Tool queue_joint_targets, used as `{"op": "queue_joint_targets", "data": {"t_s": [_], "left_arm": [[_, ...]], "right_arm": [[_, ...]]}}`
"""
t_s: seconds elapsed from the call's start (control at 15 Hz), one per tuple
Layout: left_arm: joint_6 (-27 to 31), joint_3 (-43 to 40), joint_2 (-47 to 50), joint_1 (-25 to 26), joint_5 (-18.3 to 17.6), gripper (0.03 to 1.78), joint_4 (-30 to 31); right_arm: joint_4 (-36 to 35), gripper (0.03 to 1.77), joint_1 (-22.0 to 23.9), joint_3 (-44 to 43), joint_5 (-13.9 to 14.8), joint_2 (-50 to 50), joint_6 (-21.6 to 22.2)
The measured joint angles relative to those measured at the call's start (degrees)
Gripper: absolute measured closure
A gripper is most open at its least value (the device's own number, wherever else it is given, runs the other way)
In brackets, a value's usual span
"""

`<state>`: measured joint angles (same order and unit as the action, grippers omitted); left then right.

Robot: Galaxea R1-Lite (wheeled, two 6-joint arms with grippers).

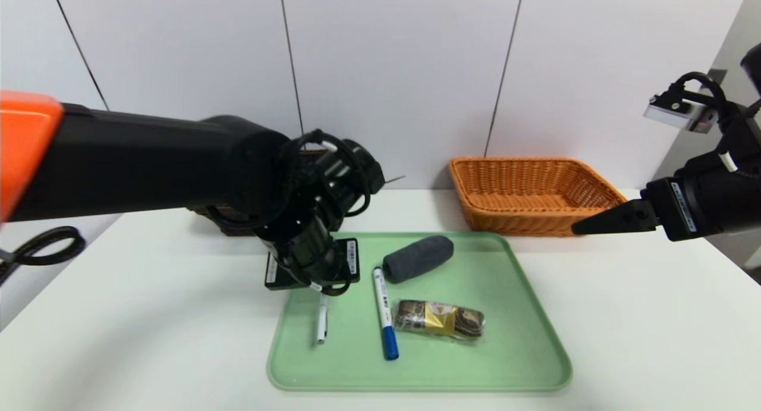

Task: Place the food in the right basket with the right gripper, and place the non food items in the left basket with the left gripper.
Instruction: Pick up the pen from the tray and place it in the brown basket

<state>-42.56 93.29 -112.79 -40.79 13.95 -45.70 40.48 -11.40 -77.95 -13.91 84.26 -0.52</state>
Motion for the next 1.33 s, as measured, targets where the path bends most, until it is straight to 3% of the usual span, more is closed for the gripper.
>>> {"op": "queue_joint_targets", "data": {"t_s": [0.2,0.6,1.07,1.33], "left_arm": [[8.2,2.0,7.3,0.4,-0.1,1.75,-3.3],[34.2,9.7,13.5,8.3,-1.4,1.75,-6.0],[61.4,18.0,10.1,22.0,-13.0,1.75,-5.3],[72.7,19.1,5.5,27.4,-18.1,1.75,3.0]], "right_arm": [[0.0,0.1,0.0,0.2,0.0,0.0,0.0],[0.0,0.1,-0.3,0.3,-0.4,0.0,0.0],[0.0,0.1,-0.4,1.4,-1.2,0.0,0.0],[0.0,0.1,-0.3,1.5,-1.2,0.0,-0.1]]}}
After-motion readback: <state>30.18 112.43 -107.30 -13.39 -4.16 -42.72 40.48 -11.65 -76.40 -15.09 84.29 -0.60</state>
